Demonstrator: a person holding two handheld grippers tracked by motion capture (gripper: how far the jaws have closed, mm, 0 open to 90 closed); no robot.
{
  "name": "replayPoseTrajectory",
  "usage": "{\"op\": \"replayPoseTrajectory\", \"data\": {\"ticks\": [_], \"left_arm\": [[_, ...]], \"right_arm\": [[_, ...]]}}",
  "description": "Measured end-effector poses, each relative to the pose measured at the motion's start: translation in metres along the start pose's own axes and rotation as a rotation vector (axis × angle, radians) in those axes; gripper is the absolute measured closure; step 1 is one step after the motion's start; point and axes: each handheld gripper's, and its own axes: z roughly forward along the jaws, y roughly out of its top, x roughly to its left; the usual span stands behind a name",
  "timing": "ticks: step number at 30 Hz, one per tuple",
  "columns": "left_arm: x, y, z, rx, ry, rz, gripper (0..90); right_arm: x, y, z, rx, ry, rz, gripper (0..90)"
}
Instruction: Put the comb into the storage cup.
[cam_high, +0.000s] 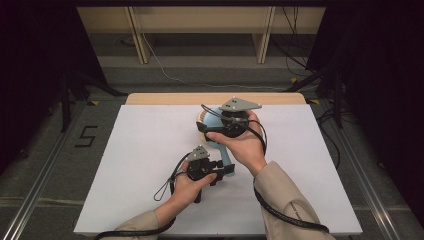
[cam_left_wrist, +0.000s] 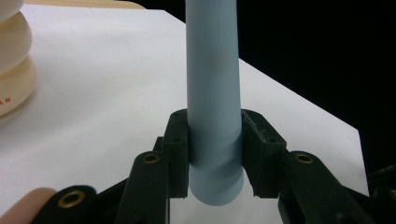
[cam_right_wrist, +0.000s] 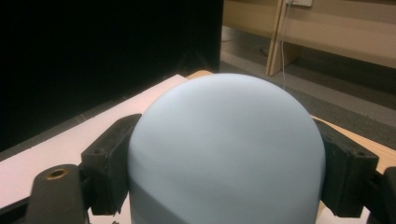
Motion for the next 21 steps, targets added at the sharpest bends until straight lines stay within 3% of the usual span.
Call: {"op": "replayPoseTrajectory", "data": {"ticks": [21], "left_arm": [[0.0007,0.0014,-0.0003,0.011,0.021,0.042,64.4]], "right_arm": [[0.0017,0.0009,-0.0037,0.002,-0.005,0.001,20.4]]}}
